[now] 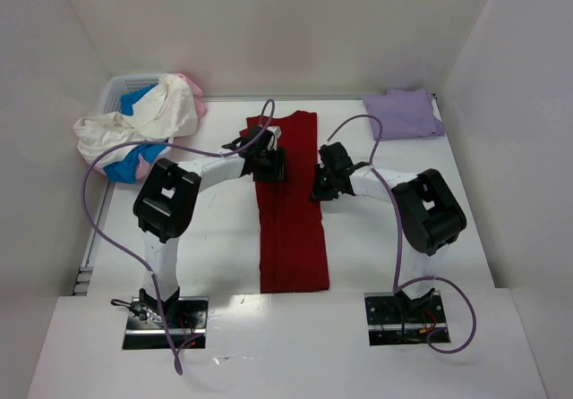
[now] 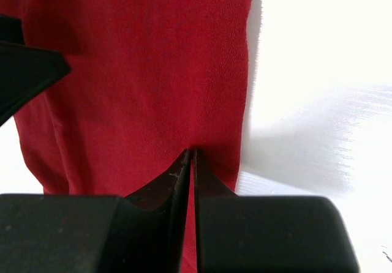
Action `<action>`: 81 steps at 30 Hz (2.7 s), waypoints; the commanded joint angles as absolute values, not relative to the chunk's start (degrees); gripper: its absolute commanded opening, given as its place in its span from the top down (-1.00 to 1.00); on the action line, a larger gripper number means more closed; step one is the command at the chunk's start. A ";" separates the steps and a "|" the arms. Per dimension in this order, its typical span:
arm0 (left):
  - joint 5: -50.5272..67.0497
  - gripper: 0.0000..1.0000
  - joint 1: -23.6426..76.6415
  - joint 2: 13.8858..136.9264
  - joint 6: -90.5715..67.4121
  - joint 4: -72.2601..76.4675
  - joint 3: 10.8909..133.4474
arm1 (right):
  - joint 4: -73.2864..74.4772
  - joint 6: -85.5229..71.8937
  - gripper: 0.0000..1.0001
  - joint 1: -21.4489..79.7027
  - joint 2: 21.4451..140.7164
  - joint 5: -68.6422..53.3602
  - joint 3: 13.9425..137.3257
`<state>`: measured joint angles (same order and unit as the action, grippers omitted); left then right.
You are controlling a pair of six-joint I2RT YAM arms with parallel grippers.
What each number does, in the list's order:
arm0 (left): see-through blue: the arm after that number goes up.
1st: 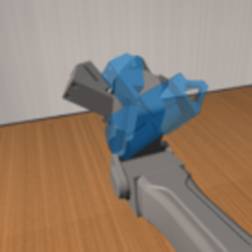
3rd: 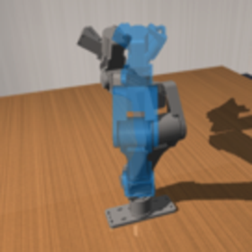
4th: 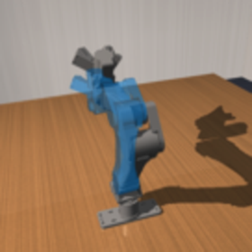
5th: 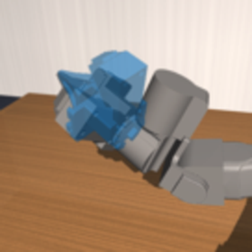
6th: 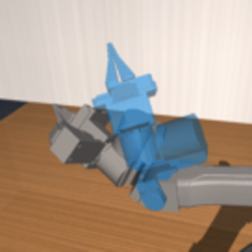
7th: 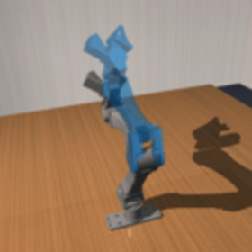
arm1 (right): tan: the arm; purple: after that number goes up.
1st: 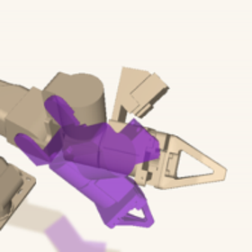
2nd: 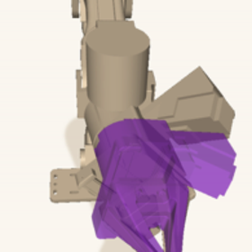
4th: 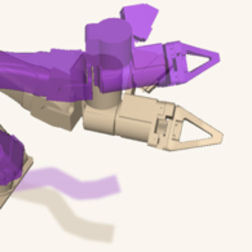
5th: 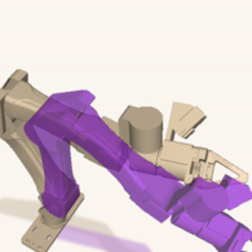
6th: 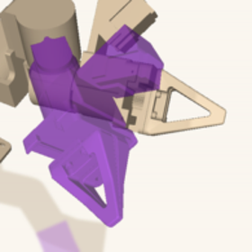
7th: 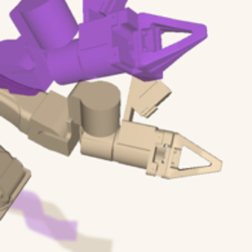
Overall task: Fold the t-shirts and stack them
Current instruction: Rotate the tshirt 90 degrees, then grab the bottom of the folded rectangular tshirt with both arms
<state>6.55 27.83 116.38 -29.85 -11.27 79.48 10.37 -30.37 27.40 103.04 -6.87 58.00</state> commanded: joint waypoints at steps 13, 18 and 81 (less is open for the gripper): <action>10.80 -0.73 24.35 89.57 -26.71 -19.34 65.23 | 18.71 -30.93 -0.38 28.04 85.35 -6.15 55.55; 17.30 -0.78 26.81 80.25 -30.23 -23.46 54.33 | 20.65 -33.92 -0.41 28.04 77.44 -6.86 48.26; 14.24 0.40 52.65 84.63 -55.55 -22.50 38.50 | 23.73 -55.10 0.29 51.42 66.10 -9.14 26.19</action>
